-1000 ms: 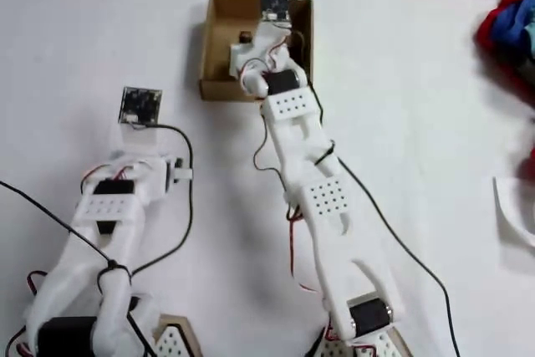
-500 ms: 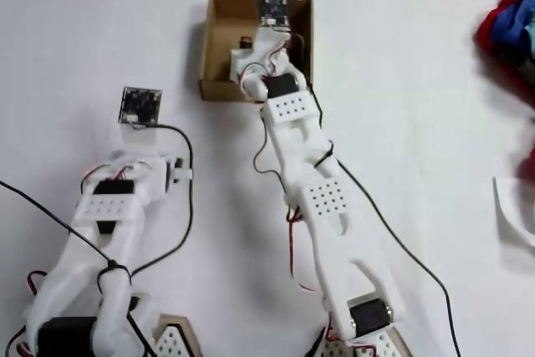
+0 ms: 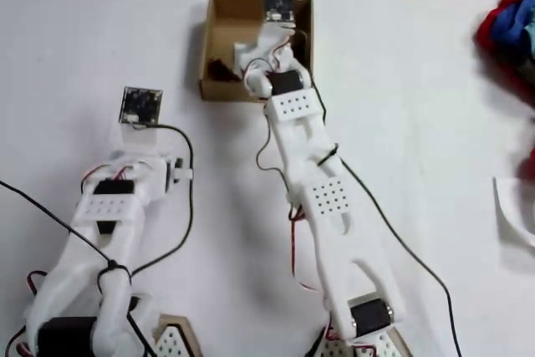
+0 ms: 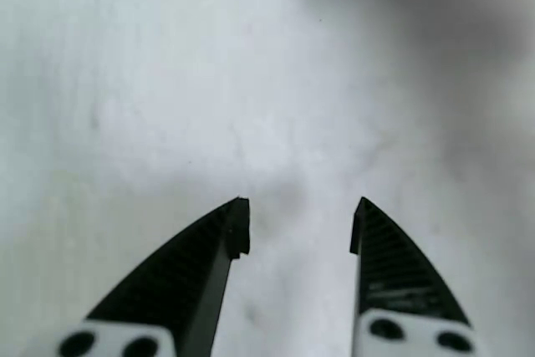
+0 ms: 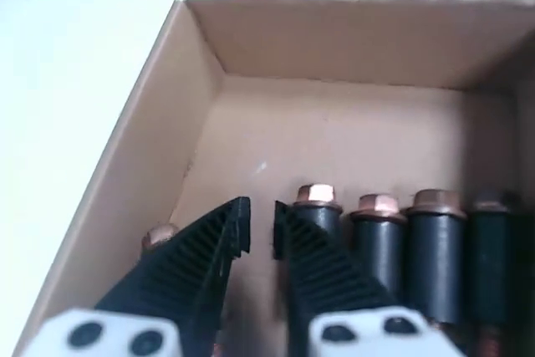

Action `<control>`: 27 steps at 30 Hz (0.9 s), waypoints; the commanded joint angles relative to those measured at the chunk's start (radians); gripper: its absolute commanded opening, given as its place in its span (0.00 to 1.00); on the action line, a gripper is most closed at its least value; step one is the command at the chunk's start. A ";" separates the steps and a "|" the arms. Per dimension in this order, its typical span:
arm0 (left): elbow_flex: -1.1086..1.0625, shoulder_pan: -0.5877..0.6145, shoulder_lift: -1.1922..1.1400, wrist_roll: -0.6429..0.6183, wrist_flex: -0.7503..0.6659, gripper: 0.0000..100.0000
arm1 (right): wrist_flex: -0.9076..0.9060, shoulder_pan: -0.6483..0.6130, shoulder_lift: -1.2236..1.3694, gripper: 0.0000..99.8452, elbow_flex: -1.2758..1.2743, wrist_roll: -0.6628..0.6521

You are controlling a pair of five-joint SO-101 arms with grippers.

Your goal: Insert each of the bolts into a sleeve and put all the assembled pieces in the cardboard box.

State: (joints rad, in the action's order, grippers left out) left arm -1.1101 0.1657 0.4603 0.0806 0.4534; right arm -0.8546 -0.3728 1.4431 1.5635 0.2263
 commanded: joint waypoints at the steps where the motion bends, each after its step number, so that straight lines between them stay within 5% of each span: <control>1: 0.010 0.002 0.041 0.002 -0.018 0.21 | -0.001 0.008 -0.104 0.02 0.038 -0.005; 9: 0.010 0.002 0.041 0.002 -0.018 0.21 | -0.021 -0.094 -0.101 0.02 -0.038 -0.014; 15: 0.010 0.002 0.043 0.003 -0.018 0.21 | -0.008 -0.154 -0.099 0.02 -0.087 -0.161; 27: 0.010 0.002 0.044 0.003 -0.018 0.21 | 0.070 -0.081 -0.120 0.02 -0.103 -0.180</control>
State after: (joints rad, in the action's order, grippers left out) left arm -1.1101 0.1672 0.4603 0.0806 0.4534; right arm -0.7994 -0.4879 1.4047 1.4147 0.0514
